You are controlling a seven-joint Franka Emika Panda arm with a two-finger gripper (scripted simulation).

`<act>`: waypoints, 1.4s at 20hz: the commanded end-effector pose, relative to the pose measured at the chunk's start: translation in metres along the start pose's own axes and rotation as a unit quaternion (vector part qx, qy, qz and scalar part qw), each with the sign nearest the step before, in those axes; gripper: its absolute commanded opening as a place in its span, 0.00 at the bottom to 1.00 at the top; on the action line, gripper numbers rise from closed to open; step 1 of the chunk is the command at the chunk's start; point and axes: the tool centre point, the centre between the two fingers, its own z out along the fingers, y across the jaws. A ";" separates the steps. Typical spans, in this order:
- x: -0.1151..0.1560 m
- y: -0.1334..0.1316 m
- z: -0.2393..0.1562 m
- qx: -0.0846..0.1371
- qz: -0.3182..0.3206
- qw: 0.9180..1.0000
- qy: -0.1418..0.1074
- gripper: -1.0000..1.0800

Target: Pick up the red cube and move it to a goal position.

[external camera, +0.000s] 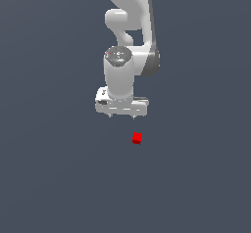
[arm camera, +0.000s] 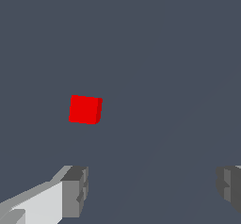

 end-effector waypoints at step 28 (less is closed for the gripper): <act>0.035 -0.072 0.126 -0.003 0.056 0.998 0.011 0.96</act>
